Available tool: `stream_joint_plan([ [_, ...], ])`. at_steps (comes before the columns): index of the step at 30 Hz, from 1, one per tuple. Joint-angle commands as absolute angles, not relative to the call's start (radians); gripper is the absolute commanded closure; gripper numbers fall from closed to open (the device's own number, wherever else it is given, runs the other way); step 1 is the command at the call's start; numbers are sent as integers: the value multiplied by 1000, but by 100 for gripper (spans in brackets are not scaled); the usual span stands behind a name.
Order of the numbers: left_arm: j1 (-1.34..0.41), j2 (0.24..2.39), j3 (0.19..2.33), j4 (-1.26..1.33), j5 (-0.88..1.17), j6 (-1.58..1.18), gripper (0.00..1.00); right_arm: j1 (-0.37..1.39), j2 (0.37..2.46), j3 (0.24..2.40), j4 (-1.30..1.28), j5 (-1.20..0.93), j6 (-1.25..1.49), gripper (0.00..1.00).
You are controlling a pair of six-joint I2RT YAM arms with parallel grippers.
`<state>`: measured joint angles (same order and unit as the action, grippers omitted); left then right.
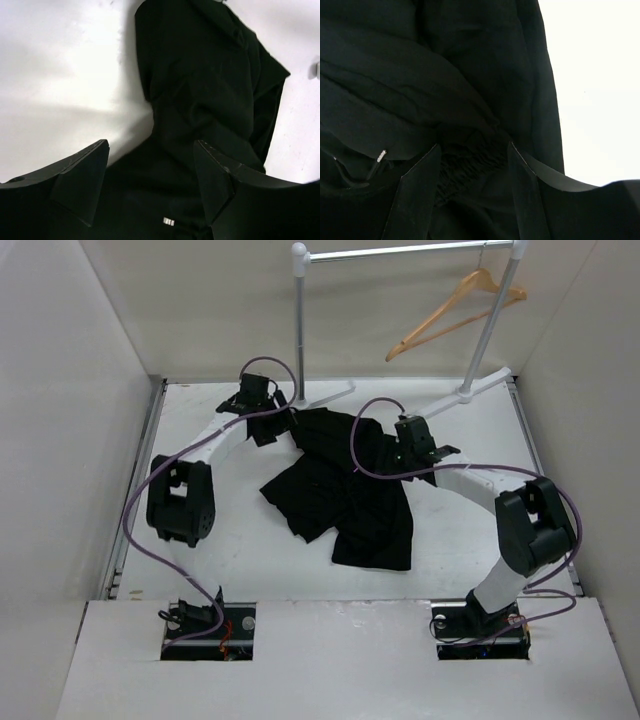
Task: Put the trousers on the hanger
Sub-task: Flatten out the trousers at the center of the board.
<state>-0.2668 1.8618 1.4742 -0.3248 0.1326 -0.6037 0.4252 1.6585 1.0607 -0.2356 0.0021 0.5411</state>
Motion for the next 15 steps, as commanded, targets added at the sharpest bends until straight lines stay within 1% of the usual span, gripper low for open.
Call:
stream_joint_plan([
  [1, -268, 1929, 1568, -246, 201, -604, 33, 426, 1660, 1101, -146, -11, 523, 38],
  [5, -272, 2041, 1646, -235, 201, -607, 33, 427, 1678, 1100, -163, 15, 520, 38],
  [10, -284, 2146, 1704, -233, 180, -614, 34, 430, 1675, 1092, -196, 71, 511, 31],
  [12, -289, 2181, 1729, -224, 166, -621, 37, 430, 1689, 1092, -204, 64, 511, 32],
  [13, -291, 2198, 1742, -218, 164, -629, 40, 430, 1693, 1092, -207, 60, 511, 36],
  [14, -292, 2210, 1752, -210, 164, -643, 49, 430, 1698, 1095, -213, 57, 512, 44],
  [15, -294, 2212, 1753, -200, 160, -652, 64, 430, 1700, 1100, -218, 54, 514, 57],
])
